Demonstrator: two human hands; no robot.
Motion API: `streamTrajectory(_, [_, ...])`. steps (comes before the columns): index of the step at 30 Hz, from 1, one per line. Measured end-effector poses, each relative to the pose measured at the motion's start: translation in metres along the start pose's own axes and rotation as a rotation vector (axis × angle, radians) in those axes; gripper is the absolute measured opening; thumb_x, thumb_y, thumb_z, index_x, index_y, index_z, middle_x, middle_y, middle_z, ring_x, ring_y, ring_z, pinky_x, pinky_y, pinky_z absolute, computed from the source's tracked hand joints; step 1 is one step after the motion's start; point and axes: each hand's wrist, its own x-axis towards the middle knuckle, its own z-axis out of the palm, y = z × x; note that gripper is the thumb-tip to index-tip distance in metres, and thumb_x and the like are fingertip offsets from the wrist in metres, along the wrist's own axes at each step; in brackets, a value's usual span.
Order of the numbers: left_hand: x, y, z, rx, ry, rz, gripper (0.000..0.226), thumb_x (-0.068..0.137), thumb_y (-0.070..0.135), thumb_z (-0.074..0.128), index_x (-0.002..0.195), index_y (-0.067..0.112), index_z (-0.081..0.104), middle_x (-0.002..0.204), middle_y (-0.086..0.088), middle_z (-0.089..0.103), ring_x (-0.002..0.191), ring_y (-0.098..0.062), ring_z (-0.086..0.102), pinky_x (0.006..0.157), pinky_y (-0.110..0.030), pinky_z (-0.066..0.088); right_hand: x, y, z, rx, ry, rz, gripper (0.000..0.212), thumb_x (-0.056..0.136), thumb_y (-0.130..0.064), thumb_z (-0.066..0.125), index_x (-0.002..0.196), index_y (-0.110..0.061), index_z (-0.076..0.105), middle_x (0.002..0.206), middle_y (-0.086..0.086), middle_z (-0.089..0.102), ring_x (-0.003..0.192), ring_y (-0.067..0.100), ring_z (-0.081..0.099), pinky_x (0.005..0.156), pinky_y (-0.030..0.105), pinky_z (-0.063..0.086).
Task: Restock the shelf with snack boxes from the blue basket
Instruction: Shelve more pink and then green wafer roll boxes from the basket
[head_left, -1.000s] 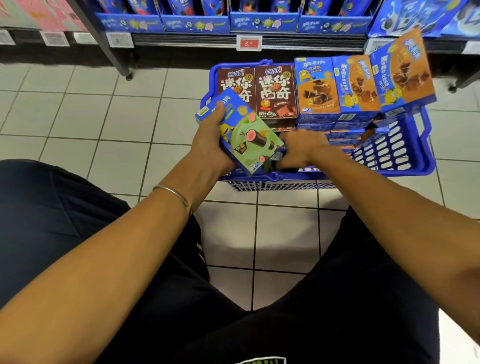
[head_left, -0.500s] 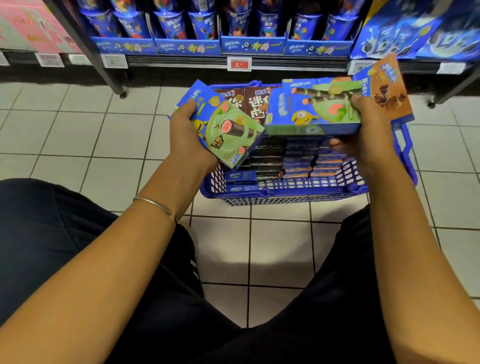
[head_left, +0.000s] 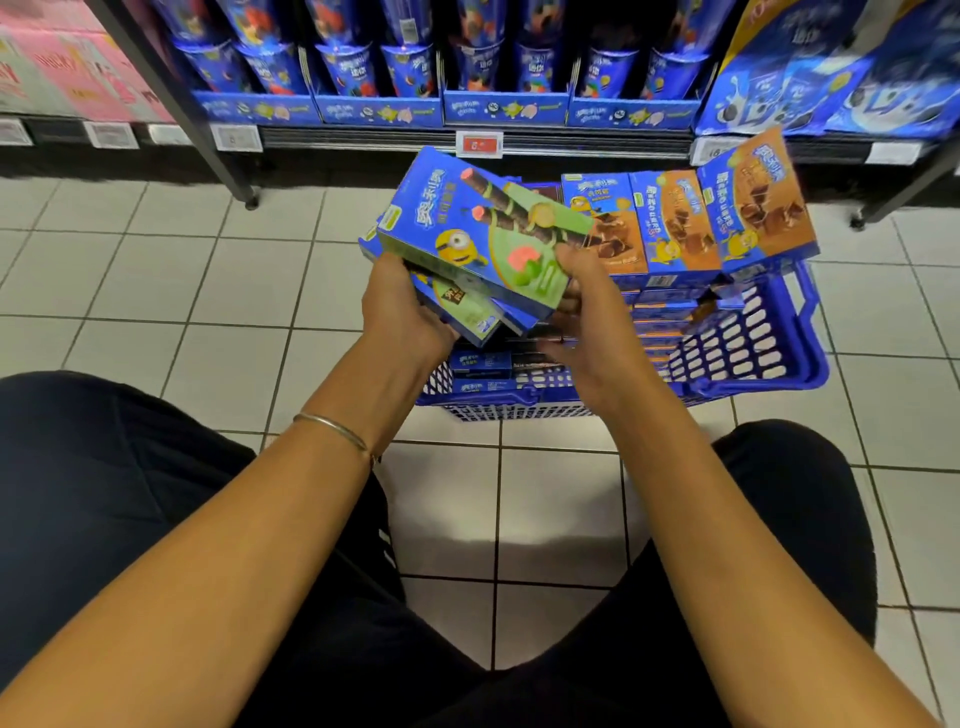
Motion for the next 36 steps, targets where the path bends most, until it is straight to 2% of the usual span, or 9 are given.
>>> streamTrajectory(6, [-0.002,-0.007,0.004,-0.078,-0.136,0.132,0.087,0.100,0.081,0.022,0.145,0.019,0.063,0.137,-0.011,0.071,0.127,-0.038,0.067,0.114,-0.059,0.047,-0.005,0.002,0.020,0.210,-0.018,0.047,0.039,0.096,-0.051,0.057,0.121,-0.022,0.065,0.115,0.002,0.074,0.106,0.024,0.072,0.077,0.046,0.062])
streamTrajectory(9, [-0.005,-0.006,0.010,0.013,-0.163,0.247,0.080,0.100,0.075,0.042,0.144,0.012,0.061,0.134,-0.015,0.072,0.122,-0.039,0.070,0.107,-0.060,0.053,-0.002,-0.001,0.019,0.238,-0.056,0.033,0.042,0.096,-0.049,0.060,0.128,-0.021,0.061,0.120,0.006,0.072,0.104,0.025,0.074,0.084,0.048,0.062])
streamTrajectory(12, [-0.004,-0.008,0.016,0.023,-0.147,0.272,0.082,0.090,0.038,0.077,0.154,0.001,0.042,0.141,-0.026,0.064,0.126,-0.047,0.065,0.105,-0.064,0.053,0.005,-0.007,0.009,-0.017,-0.181,0.040,0.054,0.091,-0.060,0.062,0.129,-0.021,0.058,0.121,0.004,0.070,0.101,0.022,0.075,0.087,0.050,0.060])
streamTrajectory(15, [0.003,-0.004,0.014,0.036,-0.141,0.323,0.057,0.098,0.013,0.072,0.146,-0.008,0.051,0.140,-0.031,0.063,0.128,-0.051,0.062,0.106,-0.068,0.050,0.019,-0.012,-0.013,-0.285,-0.295,0.070,0.077,0.082,-0.082,0.046,0.125,-0.020,0.061,0.119,0.001,0.073,0.099,0.021,0.076,0.085,0.049,0.060])
streamTrajectory(19, [0.004,0.003,0.009,-0.044,-0.164,0.320,0.048,0.102,0.016,0.064,0.143,-0.007,0.055,0.142,-0.028,0.062,0.132,-0.050,0.059,0.109,-0.069,0.047,0.047,0.007,-0.030,-0.215,-0.233,0.194,0.072,0.097,-0.072,0.028,0.114,-0.013,0.066,0.112,0.007,0.076,0.106,0.031,0.073,0.088,0.044,0.056])
streamTrajectory(23, [-0.003,0.001,0.002,-0.161,-0.279,0.276,0.040,0.107,0.029,0.056,0.142,0.007,0.057,0.137,-0.019,0.064,0.128,-0.041,0.061,0.111,-0.062,0.048,0.082,0.056,-0.019,-0.941,-0.273,0.049,0.033,0.098,-0.037,0.062,0.115,-0.009,0.062,0.109,0.010,0.062,0.105,0.030,0.065,0.082,0.035,0.046])
streamTrajectory(28, [-0.006,-0.002,-0.012,-0.123,-0.323,0.175,0.063,0.106,0.049,0.053,0.157,0.011,0.048,0.158,-0.018,0.052,0.143,-0.043,0.052,0.115,-0.067,0.041,0.122,0.089,0.003,-1.445,-0.513,0.004,0.075,0.086,-0.036,0.074,0.150,-0.017,0.042,0.146,0.012,0.052,0.126,0.031,0.054,0.099,0.036,0.046])
streamTrajectory(33, [-0.005,0.000,-0.017,-0.099,-0.364,0.178,0.067,0.109,0.051,0.045,0.161,0.010,0.038,0.166,-0.020,0.039,0.151,-0.044,0.040,0.123,-0.068,0.030,0.147,0.109,-0.004,-1.587,-0.564,0.127,0.060,0.085,-0.035,0.074,0.139,-0.017,0.053,0.133,0.014,0.061,0.112,0.033,0.059,0.103,0.048,0.048])
streamTrajectory(36, [-0.003,-0.001,-0.019,-0.113,-0.375,0.195,0.067,0.109,0.046,0.045,0.163,0.009,0.033,0.168,-0.021,0.035,0.153,-0.045,0.036,0.124,-0.066,0.027,0.152,0.110,-0.016,-1.564,-0.543,0.073,0.071,0.088,-0.045,0.072,0.146,-0.017,0.044,0.143,0.015,0.054,0.122,0.035,0.056,0.105,0.045,0.045])
